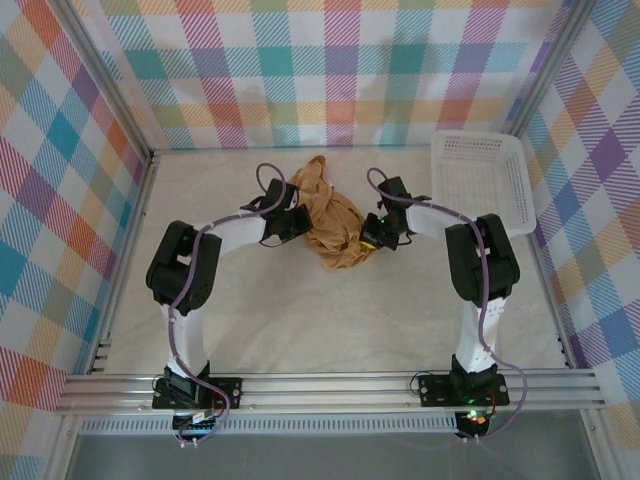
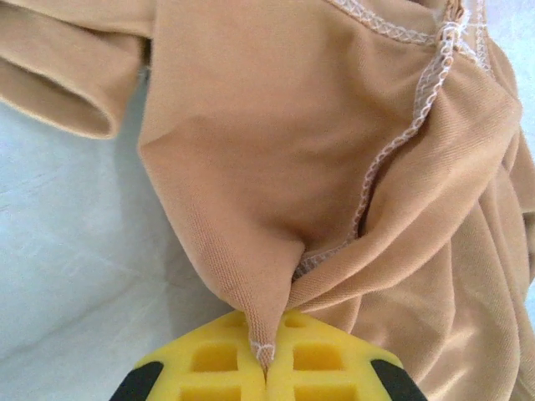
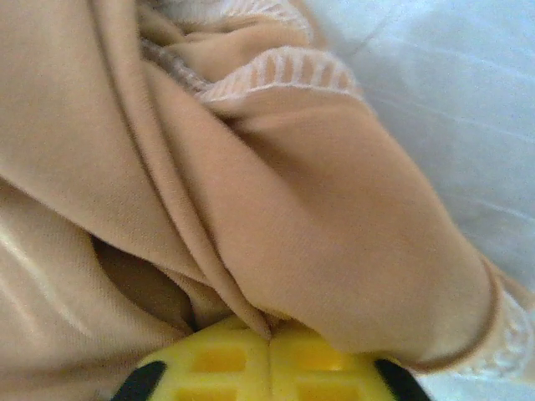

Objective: Fold the inside-out t-shirt

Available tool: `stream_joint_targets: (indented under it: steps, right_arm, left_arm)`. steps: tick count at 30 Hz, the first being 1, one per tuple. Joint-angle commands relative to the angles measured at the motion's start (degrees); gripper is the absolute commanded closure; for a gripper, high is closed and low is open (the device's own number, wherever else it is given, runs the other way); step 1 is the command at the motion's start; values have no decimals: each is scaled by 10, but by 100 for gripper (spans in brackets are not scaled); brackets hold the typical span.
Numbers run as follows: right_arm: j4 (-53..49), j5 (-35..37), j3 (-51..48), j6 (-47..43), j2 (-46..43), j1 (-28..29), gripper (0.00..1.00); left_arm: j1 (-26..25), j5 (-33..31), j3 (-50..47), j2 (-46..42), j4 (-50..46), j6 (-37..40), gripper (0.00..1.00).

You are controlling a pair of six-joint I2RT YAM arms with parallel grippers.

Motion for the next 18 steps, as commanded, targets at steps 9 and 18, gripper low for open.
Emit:
stream_joint_targets:
  steps: [9,18]
  right_arm:
    - [-182,93,124,-89,-159,-38,100]
    - [-272,40,239,-106,-233,-40,100]
  left_arm:
    - [100,-134,29,-260,-242,74,100]
    - [106,-152,116,-409,-338,103,100]
